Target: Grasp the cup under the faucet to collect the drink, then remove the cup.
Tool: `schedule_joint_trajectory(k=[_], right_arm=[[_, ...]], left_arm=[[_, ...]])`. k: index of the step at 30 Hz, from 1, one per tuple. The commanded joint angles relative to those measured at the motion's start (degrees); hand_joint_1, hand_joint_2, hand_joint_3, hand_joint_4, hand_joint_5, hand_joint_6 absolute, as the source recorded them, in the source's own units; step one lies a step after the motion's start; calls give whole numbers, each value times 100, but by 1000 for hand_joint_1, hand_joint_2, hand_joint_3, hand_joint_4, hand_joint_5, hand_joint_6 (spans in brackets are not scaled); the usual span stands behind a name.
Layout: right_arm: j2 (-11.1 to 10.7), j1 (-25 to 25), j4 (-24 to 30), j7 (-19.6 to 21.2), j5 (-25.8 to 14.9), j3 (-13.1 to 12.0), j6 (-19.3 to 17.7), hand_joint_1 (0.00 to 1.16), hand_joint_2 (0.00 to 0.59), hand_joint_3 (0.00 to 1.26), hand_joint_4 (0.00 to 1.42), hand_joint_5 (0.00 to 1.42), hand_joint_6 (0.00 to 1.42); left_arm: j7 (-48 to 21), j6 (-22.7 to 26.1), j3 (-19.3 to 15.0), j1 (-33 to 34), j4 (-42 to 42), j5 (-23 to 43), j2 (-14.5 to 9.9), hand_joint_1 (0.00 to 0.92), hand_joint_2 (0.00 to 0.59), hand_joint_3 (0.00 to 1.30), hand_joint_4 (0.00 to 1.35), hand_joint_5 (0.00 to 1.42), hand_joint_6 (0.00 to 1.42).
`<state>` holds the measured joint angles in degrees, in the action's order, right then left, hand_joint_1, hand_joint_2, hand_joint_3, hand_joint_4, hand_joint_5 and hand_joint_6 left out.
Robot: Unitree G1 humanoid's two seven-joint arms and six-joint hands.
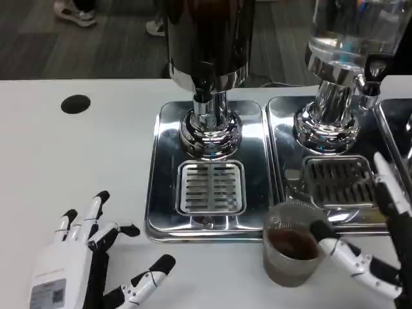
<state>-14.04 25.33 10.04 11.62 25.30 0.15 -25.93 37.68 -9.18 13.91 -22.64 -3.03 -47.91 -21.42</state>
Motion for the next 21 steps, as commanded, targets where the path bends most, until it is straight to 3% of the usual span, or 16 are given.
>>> schedule_joint_trajectory(k=[1,3,6,9,12,16,21], right_arm=[[66,-261,278,88,-84,-380,251,364,231,74,0,0,0],[35,-437,276,120,117,-507,462,365,259,84,0,0,0],[-17,-677,80,217,405,-591,689,321,376,113,0,0,0],[-418,-1209,-959,404,819,-584,761,155,483,126,0,0,0],[-811,-1402,-1527,826,1726,-286,947,76,555,124,0,0,0],[-963,-1480,-1831,1267,2681,199,1458,55,579,124,0,0,0],[-987,-1544,-2130,1493,2830,433,1809,37,578,124,0,0,0]], left_arm=[[107,-126,-115,-79,55,69,-15,0,130,396,0,166,65],[155,-183,-157,-107,31,107,-7,0,133,385,0,166,64],[216,-273,-217,-132,-33,130,18,0,135,323,0,165,63],[279,-276,-281,-190,-51,119,6,0,135,272,0,145,63],[229,-222,-331,-232,-67,139,12,0,138,261,0,132,54],[252,-230,-329,-260,-123,89,20,0,142,260,0,128,50],[281,-266,-338,-284,-187,73,3,0,143,260,0,124,47]])
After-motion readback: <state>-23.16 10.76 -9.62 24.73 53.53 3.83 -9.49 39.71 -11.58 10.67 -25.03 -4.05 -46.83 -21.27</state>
